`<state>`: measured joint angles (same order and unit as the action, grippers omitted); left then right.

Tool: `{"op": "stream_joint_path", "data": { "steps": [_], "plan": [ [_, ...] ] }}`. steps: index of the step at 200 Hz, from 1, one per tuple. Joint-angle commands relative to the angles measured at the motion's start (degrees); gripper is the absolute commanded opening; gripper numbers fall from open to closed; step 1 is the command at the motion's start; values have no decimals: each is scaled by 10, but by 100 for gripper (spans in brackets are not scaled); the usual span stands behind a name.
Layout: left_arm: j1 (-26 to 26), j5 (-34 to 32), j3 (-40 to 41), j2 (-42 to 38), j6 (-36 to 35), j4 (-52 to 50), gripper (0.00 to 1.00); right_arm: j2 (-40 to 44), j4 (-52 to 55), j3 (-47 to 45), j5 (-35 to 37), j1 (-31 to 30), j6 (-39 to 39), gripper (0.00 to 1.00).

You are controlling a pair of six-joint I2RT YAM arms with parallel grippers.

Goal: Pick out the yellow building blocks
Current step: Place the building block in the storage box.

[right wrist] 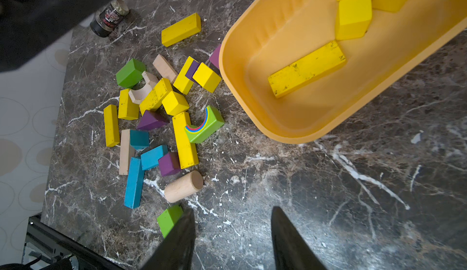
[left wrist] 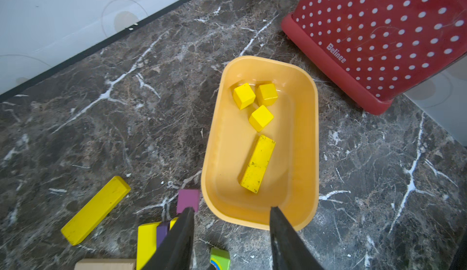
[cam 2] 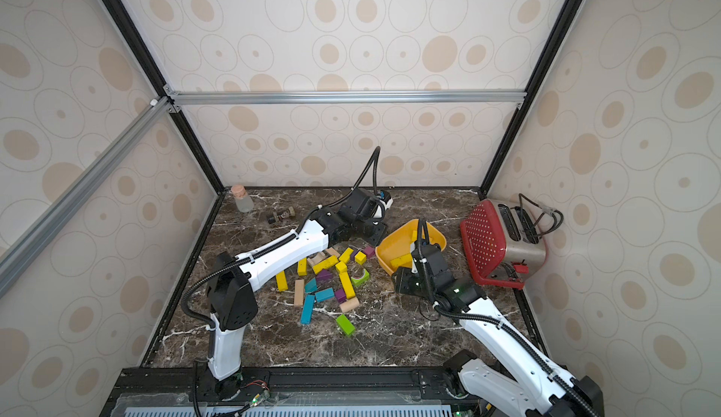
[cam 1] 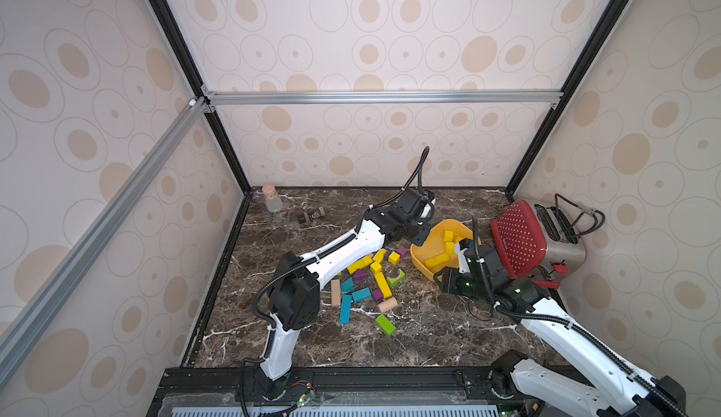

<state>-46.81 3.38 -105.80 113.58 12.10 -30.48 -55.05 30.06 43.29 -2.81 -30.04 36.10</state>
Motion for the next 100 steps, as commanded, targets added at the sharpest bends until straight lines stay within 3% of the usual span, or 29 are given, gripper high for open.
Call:
{"op": "stream_joint_path", "data": {
  "steps": [1,100],
  "plan": [
    [8,-22,28,-36,-17,0,48,-24,-30,23,17,-19,13,50],
    [50,-56,151,-133,-14,-1,49,-162,-85,92,5,-59,-12,51]
  ]
}}
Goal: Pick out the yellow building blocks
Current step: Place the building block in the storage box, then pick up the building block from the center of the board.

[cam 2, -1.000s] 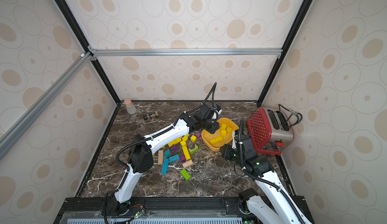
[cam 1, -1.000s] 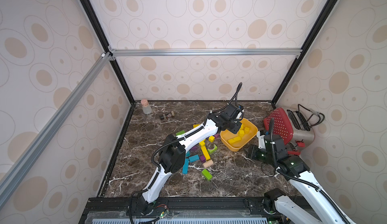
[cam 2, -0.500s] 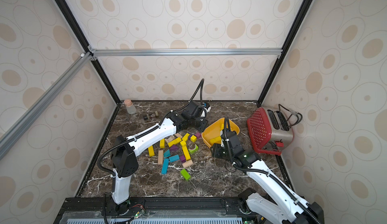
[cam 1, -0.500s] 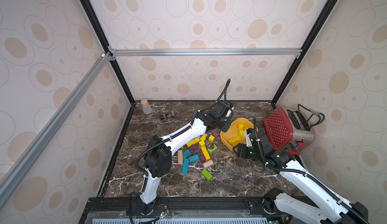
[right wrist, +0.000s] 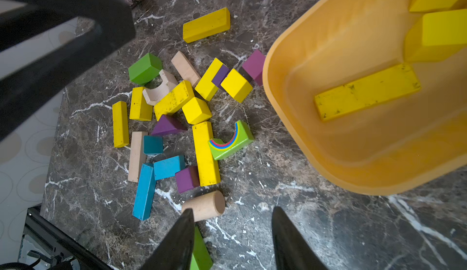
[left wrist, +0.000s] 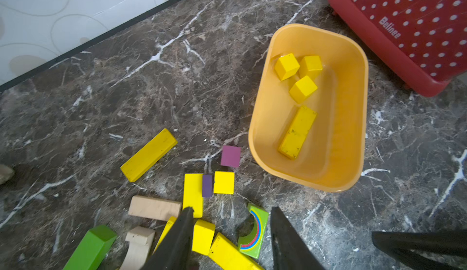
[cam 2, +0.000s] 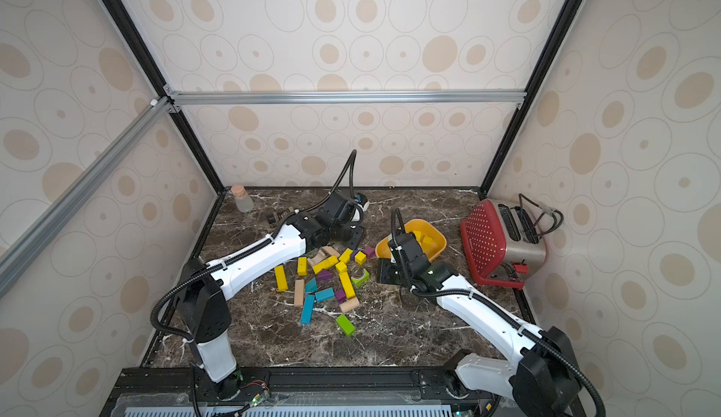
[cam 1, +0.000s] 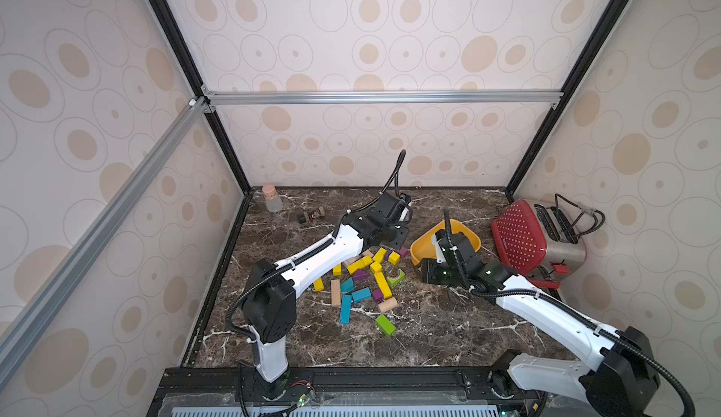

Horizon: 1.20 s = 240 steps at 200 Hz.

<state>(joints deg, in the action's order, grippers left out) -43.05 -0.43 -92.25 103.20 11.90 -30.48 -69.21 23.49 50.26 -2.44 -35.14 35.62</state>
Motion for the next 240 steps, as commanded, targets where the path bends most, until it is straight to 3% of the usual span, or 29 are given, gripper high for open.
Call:
{"op": "stream_joint_path", "data": {
  "steps": [1,128,240],
  "plan": [
    [13,-18,17,-30,-12,-2,49,-21,-20,22,1,-8,-8,51],
    [50,-71,136,-122,-6,-10,50,-138,-63,88,-18,-44,-26,52],
    [121,-49,215,-174,-6,-1,51,-267,-18,178,-21,-56,-73,51]
  ]
}}
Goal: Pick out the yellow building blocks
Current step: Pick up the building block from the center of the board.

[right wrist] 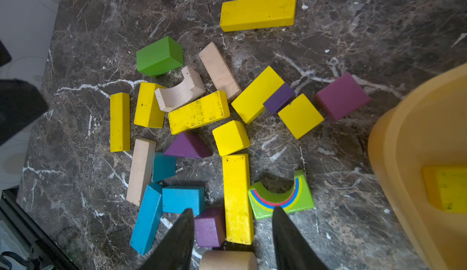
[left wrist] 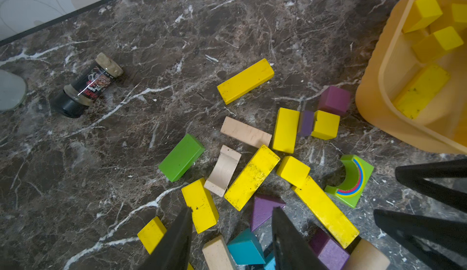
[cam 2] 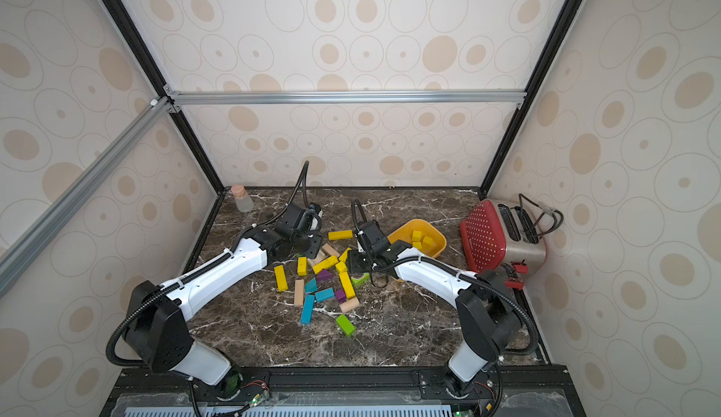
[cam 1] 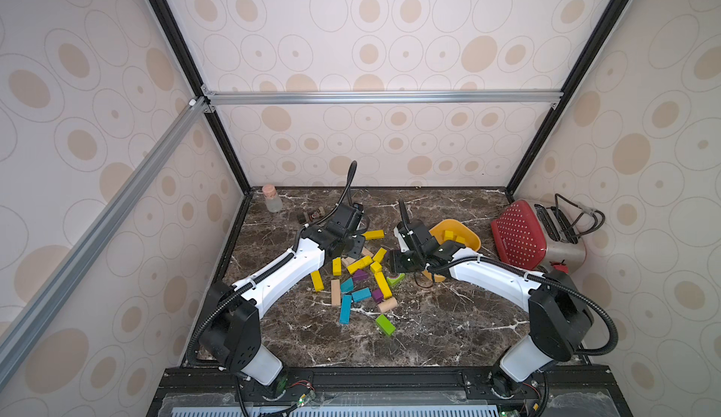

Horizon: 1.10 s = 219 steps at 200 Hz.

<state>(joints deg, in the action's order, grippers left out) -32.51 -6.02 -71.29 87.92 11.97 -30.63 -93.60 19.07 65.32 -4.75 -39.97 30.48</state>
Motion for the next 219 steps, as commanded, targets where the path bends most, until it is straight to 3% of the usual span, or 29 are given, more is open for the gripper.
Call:
{"op": "stream_joint_path", "data": {
  "steps": [1,50,122,158,219],
  "plan": [
    [17,8,6,-22,-7,0,51,-25,27,28,2,-8,-23,51],
    [32,39,20,-34,-13,0,52,-94,96,100,55,-8,-82,50],
    [34,80,16,-23,-36,-6,54,-184,167,187,127,-8,-150,39],
    [35,112,12,-7,-38,-8,56,-211,185,211,160,-6,-163,42],
    [39,127,8,13,-44,-8,57,-244,191,240,157,7,-178,44]
  ]
}}
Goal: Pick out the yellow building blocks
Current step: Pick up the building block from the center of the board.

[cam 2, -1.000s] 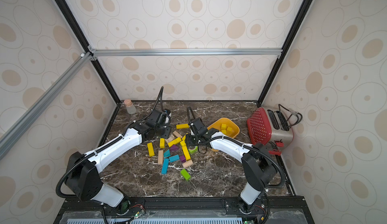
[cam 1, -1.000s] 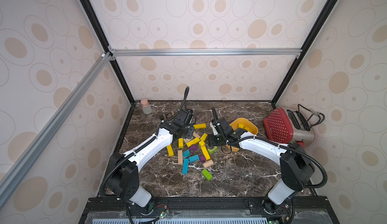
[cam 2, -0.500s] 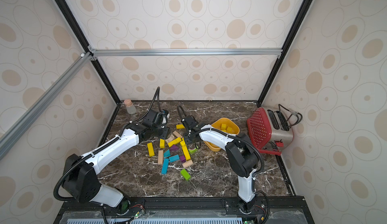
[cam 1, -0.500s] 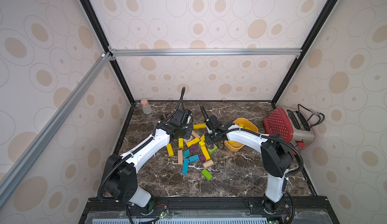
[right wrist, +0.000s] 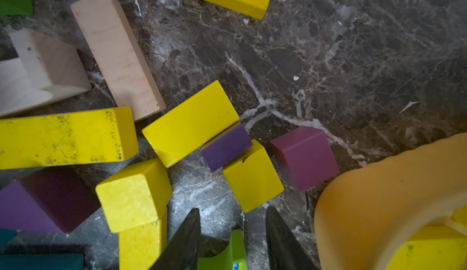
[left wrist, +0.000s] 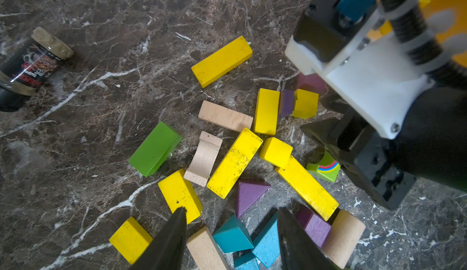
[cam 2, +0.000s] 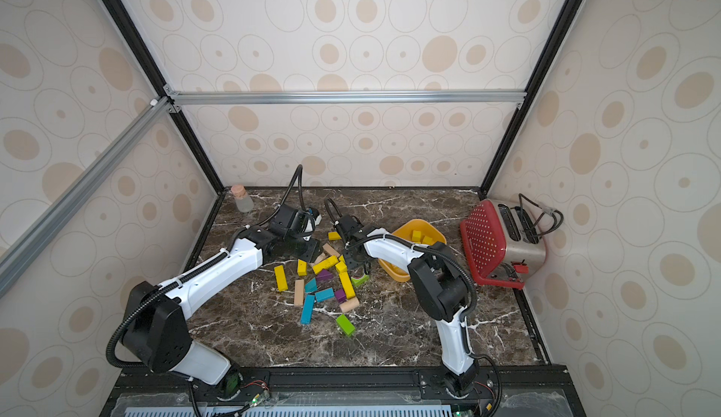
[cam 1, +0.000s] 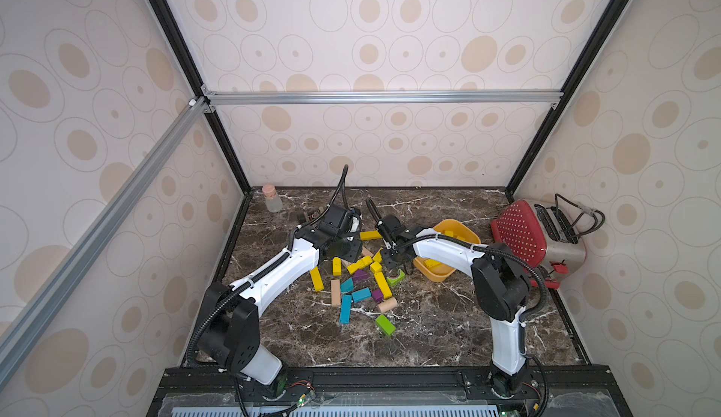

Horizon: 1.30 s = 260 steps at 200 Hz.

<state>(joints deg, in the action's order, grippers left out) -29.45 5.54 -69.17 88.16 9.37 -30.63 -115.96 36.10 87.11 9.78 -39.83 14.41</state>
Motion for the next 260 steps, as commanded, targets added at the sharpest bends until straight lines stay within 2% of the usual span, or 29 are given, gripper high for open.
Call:
{"op": "stream_joint_path", "data": {
  "steps": [1,130,200,235,260],
  "plan": [
    [9,12,-13,11,-19,-8,57,-20,20,22,12,6,-17,44],
    [26,28,-22,40,-7,1,58,-59,29,54,0,18,-36,48],
    [29,37,-24,44,-1,2,58,-63,28,56,-17,19,-42,41],
    [30,33,-22,37,2,1,58,-73,31,63,-21,19,-43,46],
    [30,32,-19,31,4,1,58,-79,34,71,-24,19,-45,46]
  ]
}}
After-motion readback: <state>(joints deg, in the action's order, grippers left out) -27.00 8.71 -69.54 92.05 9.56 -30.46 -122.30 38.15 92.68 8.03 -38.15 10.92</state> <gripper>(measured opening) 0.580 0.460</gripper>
